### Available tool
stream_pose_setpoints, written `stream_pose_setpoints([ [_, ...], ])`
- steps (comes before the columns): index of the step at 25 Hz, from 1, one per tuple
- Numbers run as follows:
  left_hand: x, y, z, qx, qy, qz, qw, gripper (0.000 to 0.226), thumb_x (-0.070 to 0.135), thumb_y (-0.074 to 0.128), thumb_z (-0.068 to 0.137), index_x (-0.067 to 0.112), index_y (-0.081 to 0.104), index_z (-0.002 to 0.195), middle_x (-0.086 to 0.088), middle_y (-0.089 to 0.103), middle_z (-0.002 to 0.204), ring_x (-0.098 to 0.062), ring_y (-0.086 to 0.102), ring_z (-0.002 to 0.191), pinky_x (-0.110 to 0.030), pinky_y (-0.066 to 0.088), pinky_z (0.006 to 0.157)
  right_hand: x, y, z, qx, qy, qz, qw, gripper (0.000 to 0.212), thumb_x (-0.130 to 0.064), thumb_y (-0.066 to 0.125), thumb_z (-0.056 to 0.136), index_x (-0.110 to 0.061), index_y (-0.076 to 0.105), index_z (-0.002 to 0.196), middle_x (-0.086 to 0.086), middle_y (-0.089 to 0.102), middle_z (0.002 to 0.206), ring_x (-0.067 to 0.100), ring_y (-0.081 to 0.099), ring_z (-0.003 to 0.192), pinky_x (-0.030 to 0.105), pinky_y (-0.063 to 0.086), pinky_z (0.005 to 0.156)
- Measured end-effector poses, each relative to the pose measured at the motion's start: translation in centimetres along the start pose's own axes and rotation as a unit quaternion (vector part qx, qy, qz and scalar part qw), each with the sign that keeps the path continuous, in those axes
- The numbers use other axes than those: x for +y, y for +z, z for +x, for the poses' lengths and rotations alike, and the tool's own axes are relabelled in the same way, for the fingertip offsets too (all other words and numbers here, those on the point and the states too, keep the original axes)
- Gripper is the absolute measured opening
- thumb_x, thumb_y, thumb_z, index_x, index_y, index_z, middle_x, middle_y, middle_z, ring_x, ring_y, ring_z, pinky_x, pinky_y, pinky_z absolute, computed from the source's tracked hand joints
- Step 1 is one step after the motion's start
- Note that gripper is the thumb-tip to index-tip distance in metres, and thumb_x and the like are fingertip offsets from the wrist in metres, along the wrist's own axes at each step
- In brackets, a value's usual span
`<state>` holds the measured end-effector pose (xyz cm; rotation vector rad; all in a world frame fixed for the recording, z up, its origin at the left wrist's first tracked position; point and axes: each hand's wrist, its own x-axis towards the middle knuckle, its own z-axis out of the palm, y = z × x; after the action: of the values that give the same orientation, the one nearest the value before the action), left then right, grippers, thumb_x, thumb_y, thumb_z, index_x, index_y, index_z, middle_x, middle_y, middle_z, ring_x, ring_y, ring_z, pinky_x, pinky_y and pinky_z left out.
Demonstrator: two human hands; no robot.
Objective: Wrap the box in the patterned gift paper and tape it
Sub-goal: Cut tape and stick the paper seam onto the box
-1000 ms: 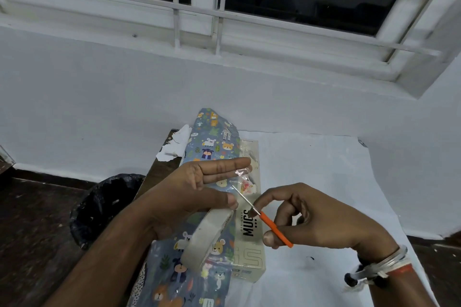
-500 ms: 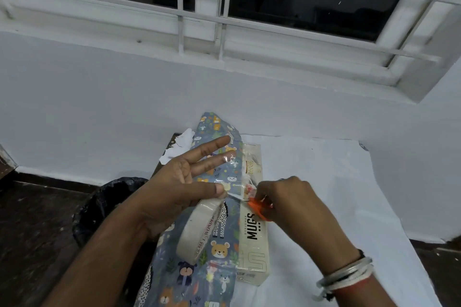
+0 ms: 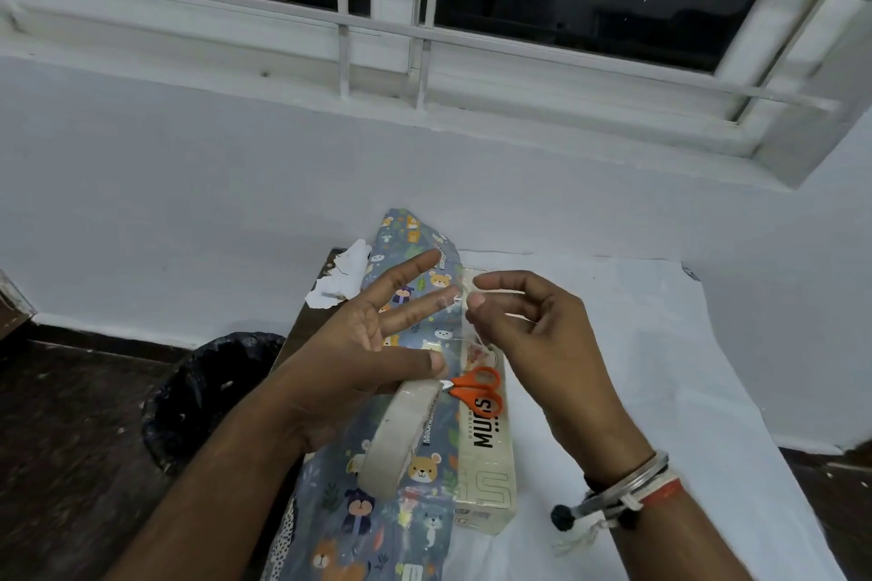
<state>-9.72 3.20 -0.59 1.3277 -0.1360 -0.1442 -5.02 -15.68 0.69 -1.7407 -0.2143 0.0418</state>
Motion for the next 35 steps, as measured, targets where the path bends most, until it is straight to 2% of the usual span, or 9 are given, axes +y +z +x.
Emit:
stream_pose_setpoints([
  [2,0.1,0.4,0.0,-0.009,0.005,0.026,1.0,0.088,-0.017,0.065,0.086,0.048,0.048,0.142,0.015,0.066,0.135,-0.003,0.07,0.099,-0.041,0.054,0.099,-0.3,0.4,-0.2,0.0,0.022,0.072,0.997,0.019,-0.025,0.08,0.088,-0.019,0.074,0.105,0.005,0.079,0.088,0.021,0.077,0.089,0.034,0.061,0.082],
  [5,0.2,0.8,0.1,-0.014,-0.004,0.044,0.999,0.09,-0.018,0.064,0.087,0.05,0.045,0.143,0.017,0.065,0.136,-0.003,0.069,0.076,-0.036,0.054,0.09,-0.6,0.7,-0.2,0.017,0.035,0.092,0.995,0.027,-0.02,0.084,0.084,-0.015,0.072,0.107,0.008,0.08,0.088,0.023,0.078,0.086,0.034,0.06,0.078],
  [9,-0.3,0.9,0.4,-0.022,-0.009,0.053,0.998,0.095,-0.017,0.067,0.086,0.054,0.043,0.145,0.017,0.063,0.138,-0.017,0.07,0.1,-0.038,0.057,0.093,-1.0,0.4,-0.2,0.032,0.033,0.083,0.995,0.03,-0.013,0.085,0.082,-0.014,0.065,0.103,0.008,0.08,0.086,0.023,0.078,0.075,0.032,0.059,0.066],
  [13,-0.4,0.7,0.5,-0.022,-0.021,0.043,0.999,0.104,-0.014,0.074,0.082,0.061,0.039,0.145,0.016,0.06,0.143,-0.006,0.068,0.078,-0.035,0.057,0.091,-1.3,0.4,-0.2,0.016,0.021,0.094,0.995,0.031,-0.003,0.079,0.086,-0.011,0.052,0.101,0.01,0.079,0.085,0.02,0.076,0.072,0.029,0.06,0.066],
  [16,-1.0,0.2,0.9,0.022,-0.044,0.006,0.999,0.108,-0.012,0.085,0.069,0.064,0.049,0.136,0.004,0.054,0.15,-0.013,0.061,0.127,-0.043,0.056,0.1,-0.9,-0.5,0.5,0.025,0.028,0.129,0.991,0.034,0.0,0.077,0.087,-0.011,0.05,0.103,0.015,0.078,0.087,0.02,0.074,0.073,0.026,0.06,0.068],
  [17,-1.2,0.0,1.0,0.036,-0.06,-0.016,0.997,0.108,-0.012,0.086,0.064,0.063,0.052,0.134,-0.001,0.056,0.148,-0.017,0.058,0.131,-0.04,0.058,0.095,-0.4,-0.8,0.7,0.023,0.045,0.133,0.99,0.035,-0.001,0.077,0.087,-0.011,0.049,0.106,0.016,0.078,0.088,0.022,0.074,0.075,0.026,0.061,0.07],
  [19,-1.4,-0.2,1.2,0.047,-0.096,-0.058,0.993,0.104,-0.008,0.083,0.06,0.058,0.053,0.135,-0.009,0.059,0.142,-0.024,0.067,0.117,-0.032,0.06,0.079,1.2,-1.3,1.3,0.011,0.09,0.116,0.989,0.041,-0.004,0.078,0.087,-0.012,0.047,0.112,0.02,0.077,0.093,0.027,0.074,0.081,0.032,0.063,0.075],
  [22,-1.7,0.1,1.3,0.042,-0.128,-0.081,0.987,0.105,-0.01,0.082,0.06,0.049,0.051,0.14,-0.014,0.058,0.14,-0.027,0.075,0.091,-0.032,0.061,0.072,3.7,-1.4,2.0,-0.005,0.141,0.071,0.987,0.049,-0.007,0.08,0.087,-0.011,0.044,0.118,0.021,0.077,0.093,0.032,0.076,0.084,0.043,0.063,0.084],
  [35,-2.1,0.5,1.8,0.041,-0.155,-0.11,0.981,0.096,-0.007,0.077,0.057,0.048,0.05,0.132,-0.004,0.064,0.13,-0.034,0.073,0.105,-0.044,0.061,0.084,4.8,-0.7,3.7,-0.032,0.162,-0.003,0.986,0.048,-0.007,0.081,0.086,-0.019,0.041,0.108,0.019,0.076,0.087,0.018,0.069,0.063,0.032,0.06,0.063],
])
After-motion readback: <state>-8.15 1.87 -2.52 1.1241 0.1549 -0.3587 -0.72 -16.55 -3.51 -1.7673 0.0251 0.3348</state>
